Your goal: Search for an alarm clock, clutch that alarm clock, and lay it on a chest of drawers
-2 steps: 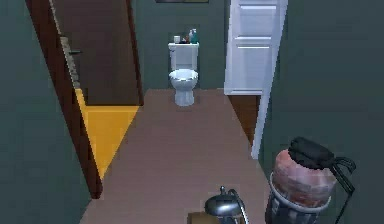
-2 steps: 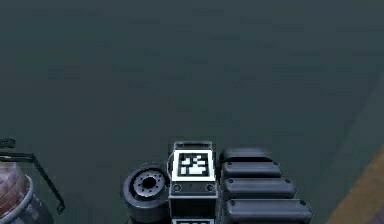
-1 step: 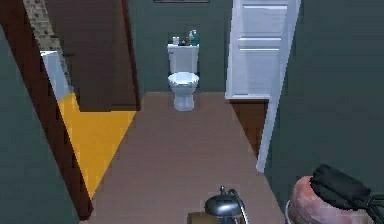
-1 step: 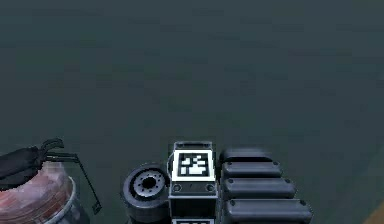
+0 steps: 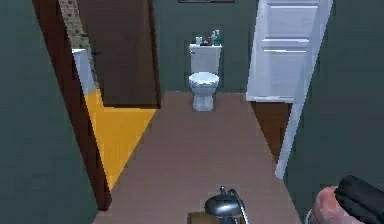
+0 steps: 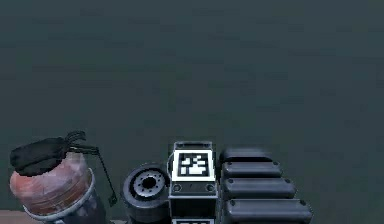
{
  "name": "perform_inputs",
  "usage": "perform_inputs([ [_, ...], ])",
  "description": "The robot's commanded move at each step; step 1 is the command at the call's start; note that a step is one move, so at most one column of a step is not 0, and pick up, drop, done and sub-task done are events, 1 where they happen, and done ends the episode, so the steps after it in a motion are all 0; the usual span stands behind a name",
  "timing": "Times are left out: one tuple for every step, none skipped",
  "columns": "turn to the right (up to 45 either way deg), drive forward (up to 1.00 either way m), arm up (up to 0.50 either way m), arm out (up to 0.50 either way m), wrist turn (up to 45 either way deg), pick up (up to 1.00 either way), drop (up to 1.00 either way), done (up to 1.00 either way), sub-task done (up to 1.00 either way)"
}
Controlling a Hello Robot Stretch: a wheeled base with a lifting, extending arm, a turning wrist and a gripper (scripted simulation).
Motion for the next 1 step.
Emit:
perform_inputs([
  [0.0, 0.3, 0.0, 0.0, 0.0, 0.0, 0.0, 0.0, 0.0],
])
